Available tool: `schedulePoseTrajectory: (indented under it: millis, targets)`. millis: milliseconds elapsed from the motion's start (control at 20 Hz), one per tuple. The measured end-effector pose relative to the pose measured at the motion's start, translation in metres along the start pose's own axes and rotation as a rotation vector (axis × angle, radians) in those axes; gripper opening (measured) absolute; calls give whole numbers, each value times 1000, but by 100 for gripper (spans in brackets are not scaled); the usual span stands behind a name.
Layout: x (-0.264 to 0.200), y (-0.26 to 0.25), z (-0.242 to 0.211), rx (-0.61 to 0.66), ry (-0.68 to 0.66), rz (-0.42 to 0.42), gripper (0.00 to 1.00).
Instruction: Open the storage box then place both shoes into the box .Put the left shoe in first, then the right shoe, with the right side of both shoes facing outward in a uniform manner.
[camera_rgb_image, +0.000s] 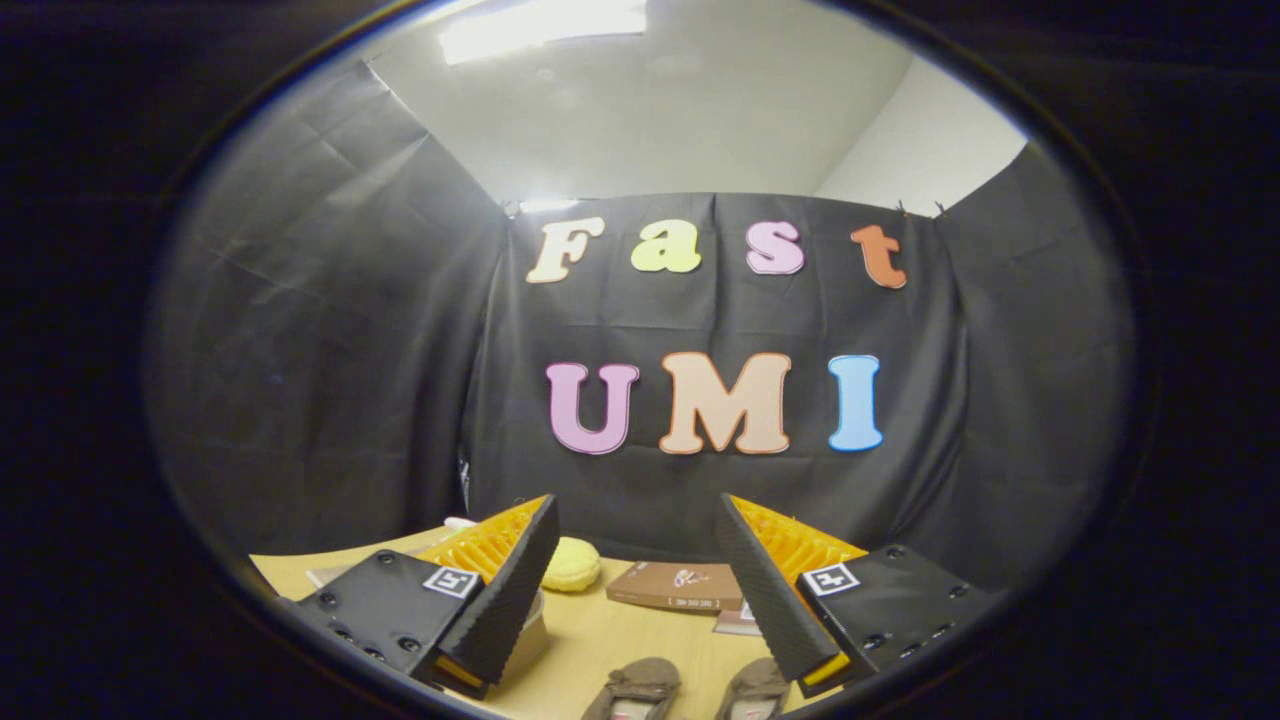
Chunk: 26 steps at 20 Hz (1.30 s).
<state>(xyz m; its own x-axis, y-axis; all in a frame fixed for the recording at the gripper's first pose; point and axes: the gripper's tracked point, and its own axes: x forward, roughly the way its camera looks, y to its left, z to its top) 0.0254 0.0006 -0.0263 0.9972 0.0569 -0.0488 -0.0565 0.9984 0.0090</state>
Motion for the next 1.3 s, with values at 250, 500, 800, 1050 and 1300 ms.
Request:
schedulePoseTrajectory:
  millis: [250,500,800,1050,1300]
  targets:
    - [0,14,-39,138,90,69,100]
    - [3,34,-75,332,197,153,98]
    - [-1,61,-128,577,361,222,98]
    - [-8,92,-158,768,476,300,98]
    - [-18,120,-192,1004,611,375,98]
